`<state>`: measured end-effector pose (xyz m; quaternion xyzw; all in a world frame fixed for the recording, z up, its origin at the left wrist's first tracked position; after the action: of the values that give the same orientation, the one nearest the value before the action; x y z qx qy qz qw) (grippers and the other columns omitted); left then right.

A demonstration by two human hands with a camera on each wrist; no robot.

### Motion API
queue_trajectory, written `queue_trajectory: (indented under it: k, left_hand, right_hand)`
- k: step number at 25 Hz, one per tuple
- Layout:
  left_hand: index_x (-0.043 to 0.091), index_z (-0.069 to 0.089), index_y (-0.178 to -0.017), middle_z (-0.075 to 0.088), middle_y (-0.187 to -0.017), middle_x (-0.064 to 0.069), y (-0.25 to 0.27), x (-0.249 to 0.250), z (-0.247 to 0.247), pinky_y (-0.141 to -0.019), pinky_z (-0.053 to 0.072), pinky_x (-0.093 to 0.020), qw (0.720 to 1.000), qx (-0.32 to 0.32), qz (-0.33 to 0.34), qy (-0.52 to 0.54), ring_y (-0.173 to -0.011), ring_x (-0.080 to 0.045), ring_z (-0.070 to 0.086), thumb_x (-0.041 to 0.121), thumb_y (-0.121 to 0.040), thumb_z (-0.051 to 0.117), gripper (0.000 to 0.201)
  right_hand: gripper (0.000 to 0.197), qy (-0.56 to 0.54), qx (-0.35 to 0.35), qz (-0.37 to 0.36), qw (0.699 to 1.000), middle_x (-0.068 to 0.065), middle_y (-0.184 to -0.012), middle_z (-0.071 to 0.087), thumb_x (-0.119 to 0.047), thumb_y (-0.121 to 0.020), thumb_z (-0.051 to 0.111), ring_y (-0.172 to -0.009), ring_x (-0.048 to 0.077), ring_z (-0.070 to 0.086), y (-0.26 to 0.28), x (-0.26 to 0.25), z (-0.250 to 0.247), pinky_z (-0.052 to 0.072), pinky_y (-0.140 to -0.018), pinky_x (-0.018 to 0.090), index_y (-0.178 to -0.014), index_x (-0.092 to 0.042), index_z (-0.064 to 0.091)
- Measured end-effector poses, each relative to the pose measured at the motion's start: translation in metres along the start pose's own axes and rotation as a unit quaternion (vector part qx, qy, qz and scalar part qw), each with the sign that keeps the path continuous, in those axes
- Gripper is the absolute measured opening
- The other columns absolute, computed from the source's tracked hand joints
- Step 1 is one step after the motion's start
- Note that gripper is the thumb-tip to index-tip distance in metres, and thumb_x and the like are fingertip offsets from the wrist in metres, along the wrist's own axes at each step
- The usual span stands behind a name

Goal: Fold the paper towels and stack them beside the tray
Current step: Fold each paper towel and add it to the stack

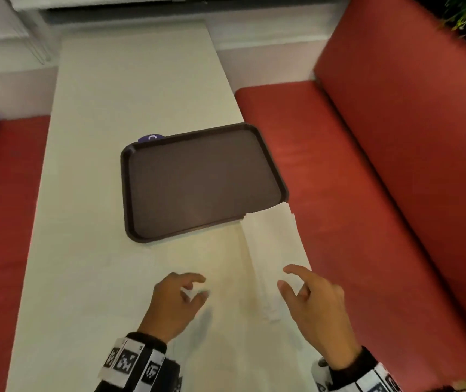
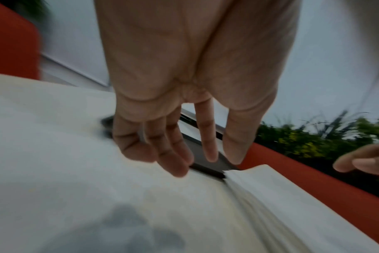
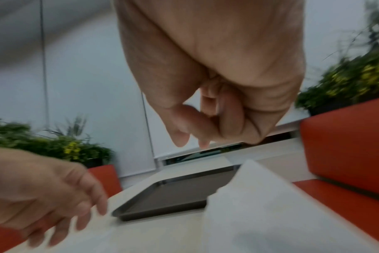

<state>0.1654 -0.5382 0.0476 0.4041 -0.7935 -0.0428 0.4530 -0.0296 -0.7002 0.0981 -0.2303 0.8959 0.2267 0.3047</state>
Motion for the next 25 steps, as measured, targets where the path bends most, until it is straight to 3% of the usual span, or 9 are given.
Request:
queue_trajectory:
  k: [2, 4, 7, 11, 16, 19, 21, 23, 25]
  left_hand:
    - [0.04, 0.065, -0.085, 0.061, -0.087, 0.003, 0.048, -0.052, -0.02, -0.058, 0.044, -0.006, 0.998, -0.001, -0.057, 0.01, -0.059, -0.008, 0.059, 0.026, -0.077, 0.074, 0.019]
    - [0.047, 0.066, -0.077, 0.062, -0.082, 0.004, 0.093, -0.098, -0.04, -0.059, 0.045, -0.008, 0.994, 0.029, -0.104, 0.022, -0.056, -0.009, 0.058, 0.024, -0.075, 0.076, 0.025]
    - [0.041, 0.066, -0.077, 0.062, -0.078, 0.003, 0.15, -0.152, -0.064, -0.057, 0.044, -0.012, 0.98, 0.092, -0.163, 0.063, -0.056, -0.011, 0.056, 0.022, -0.074, 0.076, 0.022]
    - [0.038, 0.065, -0.079, 0.063, -0.075, 0.004, 0.204, -0.202, -0.083, -0.056, 0.041, -0.011, 0.963, 0.158, -0.198, 0.094, -0.049, -0.009, 0.053, 0.022, -0.075, 0.075, 0.02]
    - [0.038, 0.069, -0.083, 0.062, -0.076, -0.004, 0.244, -0.242, -0.095, -0.049, 0.039, -0.008, 0.947, 0.199, -0.215, 0.134, -0.039, -0.002, 0.048, 0.018, -0.074, 0.076, 0.023]
    - [0.04, 0.07, -0.077, 0.062, -0.075, -0.003, 0.251, -0.249, -0.099, -0.049, 0.039, -0.008, 0.948, 0.19, -0.213, 0.141, -0.039, -0.002, 0.047, 0.019, -0.073, 0.076, 0.022]
    - [0.048, 0.069, -0.069, 0.062, -0.072, -0.001, 0.249, -0.251, -0.105, -0.051, 0.039, -0.01, 0.95, 0.192, -0.201, 0.141, -0.038, -0.003, 0.046, 0.018, -0.072, 0.077, 0.031]
    - [0.057, 0.059, -0.079, 0.06, -0.071, -0.001, 0.244, -0.251, -0.11, -0.05, 0.039, -0.01, 0.954, 0.191, -0.184, 0.142, -0.038, -0.004, 0.045, 0.016, -0.072, 0.077, 0.045]
    - [0.059, 0.056, -0.081, 0.06, -0.071, -0.001, 0.237, -0.248, -0.114, -0.048, 0.039, -0.009, 0.956, 0.192, -0.17, 0.14, -0.037, -0.004, 0.045, 0.015, -0.073, 0.076, 0.05]
  right_hand:
    - [0.026, -0.008, -0.032, -0.049, 0.998, -0.008, -0.057, 0.06, -0.037, -0.083, 0.069, -0.058, 0.004, 0.057, -0.003, -0.028, 0.04, 0.044, -0.069, 0.007, -0.108, -0.033, 0.064]
    - [0.049, 0.024, -0.113, -0.076, 0.99, -0.005, -0.101, 0.064, -0.048, -0.081, 0.067, -0.096, 0.009, 0.061, -0.005, -0.051, 0.108, 0.047, -0.09, 0.022, -0.124, -0.029, 0.055]
    - [0.079, 0.135, -0.224, -0.09, 0.961, 0.005, -0.143, 0.036, -0.058, -0.083, 0.059, -0.133, 0.021, 0.036, 0.001, -0.081, 0.211, 0.034, -0.107, 0.031, -0.145, -0.018, 0.03]
    - [0.078, 0.21, -0.188, -0.068, 0.957, 0.013, -0.142, 0.032, -0.055, -0.084, 0.059, -0.131, 0.029, 0.034, -0.005, -0.099, 0.264, 0.04, -0.103, 0.042, -0.141, -0.01, 0.029]
    - [0.048, 0.234, -0.186, -0.068, 0.952, 0.009, -0.128, 0.048, -0.035, -0.09, 0.058, -0.117, 0.026, 0.05, -0.004, -0.101, 0.276, 0.044, -0.095, 0.037, -0.131, -0.017, 0.043]
    - [0.042, 0.16, -0.122, -0.067, 0.977, 0.014, -0.114, 0.051, -0.014, -0.085, 0.063, -0.101, 0.03, 0.056, 0.005, -0.108, 0.261, 0.046, -0.081, 0.034, -0.124, -0.014, 0.047]
    - [0.057, 0.085, -0.066, -0.047, 0.993, 0.021, -0.111, 0.052, -0.007, -0.077, 0.072, -0.102, 0.036, 0.054, 0.009, -0.103, 0.246, 0.045, -0.082, 0.037, -0.126, -0.008, 0.044]
    - [0.069, 0.019, -0.035, 0.019, 0.999, 0.027, -0.11, 0.055, -0.008, -0.07, 0.081, -0.107, 0.039, 0.053, 0.009, -0.084, 0.233, 0.044, -0.086, 0.038, -0.127, 0.0, 0.041]
    - [0.063, -0.03, -0.026, 0.068, 0.997, 0.025, -0.106, 0.061, -0.011, -0.069, 0.083, -0.104, 0.037, 0.058, 0.01, -0.064, 0.229, 0.043, -0.088, 0.036, -0.119, 0.005, 0.048]
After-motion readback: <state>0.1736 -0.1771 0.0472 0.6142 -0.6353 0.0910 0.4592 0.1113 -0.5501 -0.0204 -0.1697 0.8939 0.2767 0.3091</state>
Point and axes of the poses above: each hand's wrist, its own y-axis away from the middle knuckle, its own z-axis out of the palm, x = y × z, the point moved 9 cm from there along -y, towards the middle knuckle
